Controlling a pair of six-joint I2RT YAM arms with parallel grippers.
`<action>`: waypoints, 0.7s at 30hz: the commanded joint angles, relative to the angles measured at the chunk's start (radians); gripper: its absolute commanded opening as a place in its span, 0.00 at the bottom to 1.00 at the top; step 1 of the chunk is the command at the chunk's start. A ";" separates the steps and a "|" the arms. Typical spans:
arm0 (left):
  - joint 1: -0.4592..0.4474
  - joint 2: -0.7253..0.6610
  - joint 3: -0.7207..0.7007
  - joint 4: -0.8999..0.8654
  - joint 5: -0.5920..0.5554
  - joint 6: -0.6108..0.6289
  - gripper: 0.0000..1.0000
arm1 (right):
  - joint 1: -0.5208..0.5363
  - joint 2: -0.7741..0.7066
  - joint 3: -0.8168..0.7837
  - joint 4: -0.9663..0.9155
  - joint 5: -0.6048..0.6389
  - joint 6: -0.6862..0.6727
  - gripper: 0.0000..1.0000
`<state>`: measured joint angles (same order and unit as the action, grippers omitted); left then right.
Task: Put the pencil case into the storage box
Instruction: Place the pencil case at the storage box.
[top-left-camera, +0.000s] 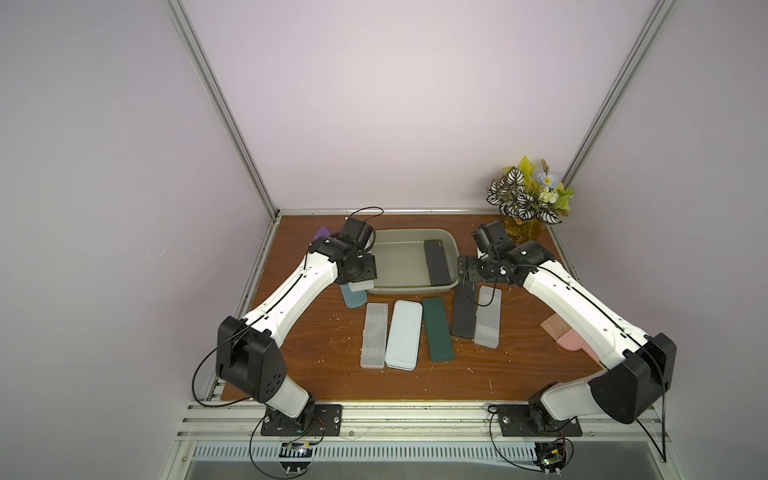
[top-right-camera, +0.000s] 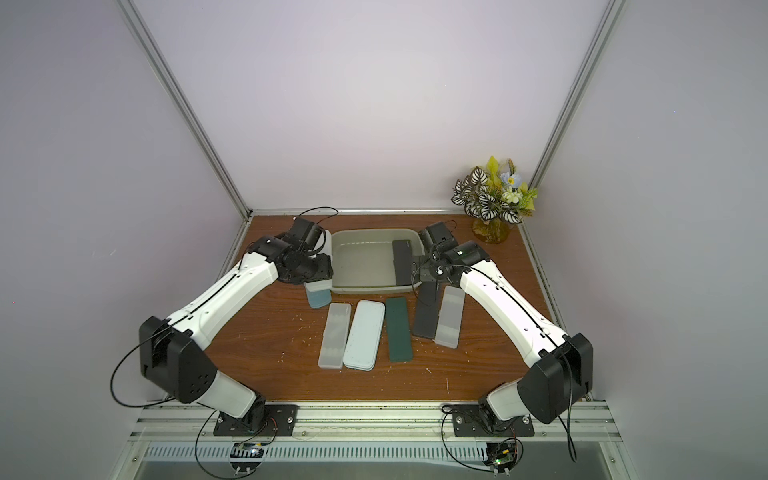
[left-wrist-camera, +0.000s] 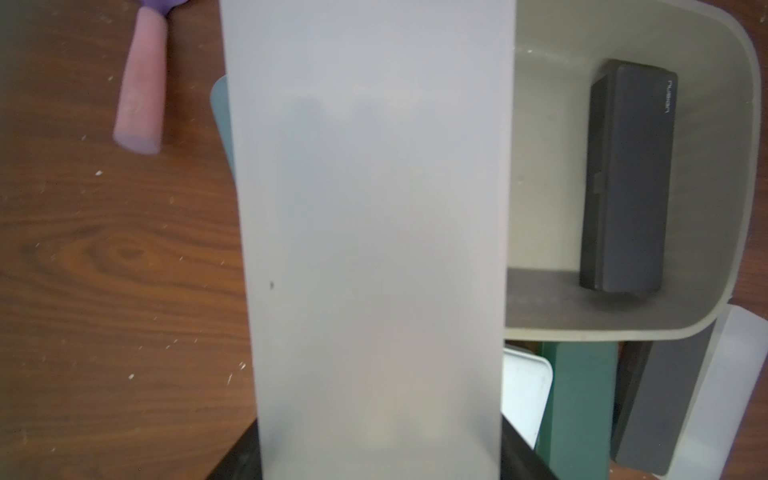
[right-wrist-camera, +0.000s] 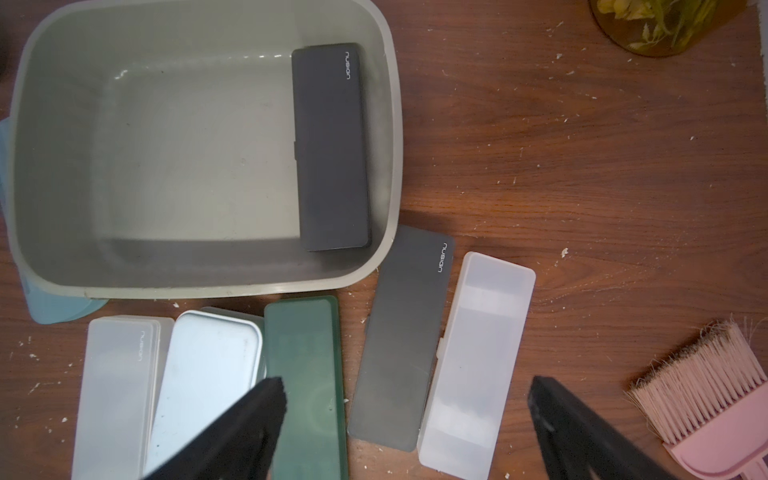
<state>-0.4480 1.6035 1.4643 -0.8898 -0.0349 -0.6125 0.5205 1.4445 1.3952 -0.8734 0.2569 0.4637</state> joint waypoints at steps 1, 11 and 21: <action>-0.028 0.099 0.104 -0.012 -0.031 0.048 0.62 | -0.018 -0.033 -0.012 -0.009 -0.002 -0.024 0.99; -0.053 0.385 0.312 -0.008 -0.087 0.074 0.61 | -0.061 -0.034 -0.049 0.009 -0.019 -0.045 0.99; -0.054 0.550 0.392 -0.010 -0.115 0.066 0.60 | -0.065 -0.046 -0.116 0.040 -0.038 -0.040 0.99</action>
<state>-0.4908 2.1460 1.8282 -0.8875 -0.1184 -0.5488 0.4572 1.4391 1.2839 -0.8509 0.2272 0.4335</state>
